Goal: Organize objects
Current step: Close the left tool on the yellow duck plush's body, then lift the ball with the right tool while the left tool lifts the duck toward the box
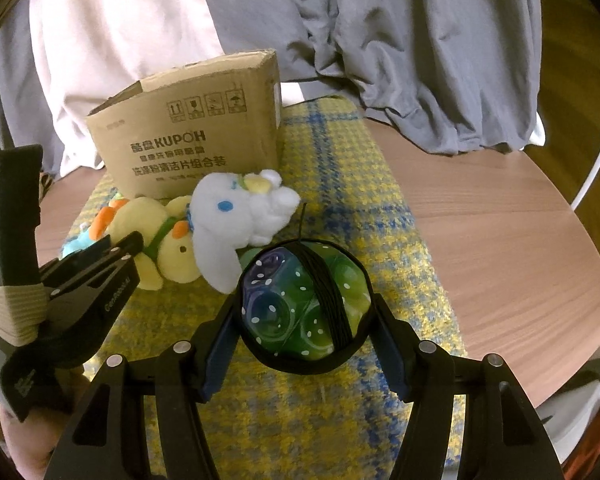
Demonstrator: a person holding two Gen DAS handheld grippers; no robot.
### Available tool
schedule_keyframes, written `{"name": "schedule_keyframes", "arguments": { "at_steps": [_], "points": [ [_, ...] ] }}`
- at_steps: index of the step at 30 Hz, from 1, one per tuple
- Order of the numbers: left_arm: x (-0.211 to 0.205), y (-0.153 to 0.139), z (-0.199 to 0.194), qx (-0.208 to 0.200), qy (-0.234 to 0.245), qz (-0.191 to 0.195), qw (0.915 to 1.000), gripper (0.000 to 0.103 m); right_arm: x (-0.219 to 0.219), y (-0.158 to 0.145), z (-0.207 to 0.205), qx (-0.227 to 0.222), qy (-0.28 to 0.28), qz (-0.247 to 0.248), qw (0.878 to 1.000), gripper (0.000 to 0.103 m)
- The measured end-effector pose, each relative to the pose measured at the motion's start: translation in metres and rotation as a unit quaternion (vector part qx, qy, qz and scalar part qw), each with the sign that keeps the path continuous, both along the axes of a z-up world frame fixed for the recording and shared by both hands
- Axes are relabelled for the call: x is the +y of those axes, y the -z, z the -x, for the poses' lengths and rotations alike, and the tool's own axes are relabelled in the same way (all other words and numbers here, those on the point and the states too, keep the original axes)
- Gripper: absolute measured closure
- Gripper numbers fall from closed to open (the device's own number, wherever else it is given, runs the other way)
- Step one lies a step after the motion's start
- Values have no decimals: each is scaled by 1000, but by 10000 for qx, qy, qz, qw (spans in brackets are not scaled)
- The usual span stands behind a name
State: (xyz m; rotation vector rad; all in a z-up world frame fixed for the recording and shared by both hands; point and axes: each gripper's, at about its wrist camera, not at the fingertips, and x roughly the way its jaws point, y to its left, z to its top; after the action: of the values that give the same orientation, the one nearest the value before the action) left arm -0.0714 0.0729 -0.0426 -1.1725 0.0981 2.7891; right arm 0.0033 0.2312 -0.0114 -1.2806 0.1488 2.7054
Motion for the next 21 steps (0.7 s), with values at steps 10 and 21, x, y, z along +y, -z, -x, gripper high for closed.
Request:
{"name": "schedule_keyframes", "arguments": {
  "at_steps": [10,21],
  "points": [
    [-1,-10,-7,134,35,-30,9999,83,0,-7,-4,87,0,-2,10000,41],
    [-7,-29,-16,351,25,-33,9994,86,-4,-17,-10,220,-77,26,9997,41]
  ]
}}
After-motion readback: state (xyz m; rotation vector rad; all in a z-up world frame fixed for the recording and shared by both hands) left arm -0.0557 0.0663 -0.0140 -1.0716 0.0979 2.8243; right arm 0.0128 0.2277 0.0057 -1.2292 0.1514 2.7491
